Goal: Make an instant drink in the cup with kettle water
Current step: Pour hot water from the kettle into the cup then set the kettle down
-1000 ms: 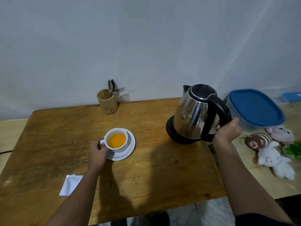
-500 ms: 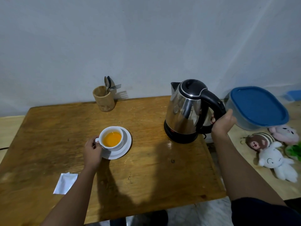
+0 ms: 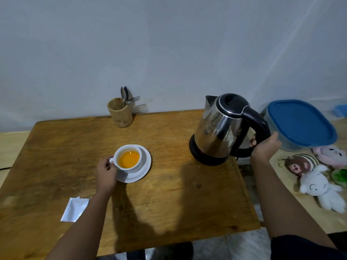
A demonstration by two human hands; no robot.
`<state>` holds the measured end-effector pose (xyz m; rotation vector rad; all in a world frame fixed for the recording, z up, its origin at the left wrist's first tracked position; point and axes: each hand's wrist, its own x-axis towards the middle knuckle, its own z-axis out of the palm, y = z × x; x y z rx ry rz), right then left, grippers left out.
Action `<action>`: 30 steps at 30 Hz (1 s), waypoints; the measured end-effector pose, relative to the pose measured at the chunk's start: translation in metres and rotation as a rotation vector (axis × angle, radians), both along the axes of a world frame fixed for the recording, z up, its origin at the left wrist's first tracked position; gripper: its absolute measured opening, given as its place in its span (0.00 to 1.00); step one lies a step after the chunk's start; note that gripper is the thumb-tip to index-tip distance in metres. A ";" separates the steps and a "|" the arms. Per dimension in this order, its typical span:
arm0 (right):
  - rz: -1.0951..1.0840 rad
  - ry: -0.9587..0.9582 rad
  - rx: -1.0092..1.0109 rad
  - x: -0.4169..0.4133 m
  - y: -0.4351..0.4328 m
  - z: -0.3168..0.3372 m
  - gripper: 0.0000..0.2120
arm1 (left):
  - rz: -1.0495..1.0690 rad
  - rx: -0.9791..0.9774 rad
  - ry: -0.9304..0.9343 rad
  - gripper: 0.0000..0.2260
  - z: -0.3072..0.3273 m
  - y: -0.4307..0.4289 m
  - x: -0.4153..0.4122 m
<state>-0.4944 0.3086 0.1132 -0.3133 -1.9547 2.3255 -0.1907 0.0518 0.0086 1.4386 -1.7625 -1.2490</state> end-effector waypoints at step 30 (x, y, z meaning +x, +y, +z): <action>0.149 0.133 0.044 -0.024 -0.016 0.003 0.20 | 0.010 0.012 0.014 0.12 0.001 0.002 -0.001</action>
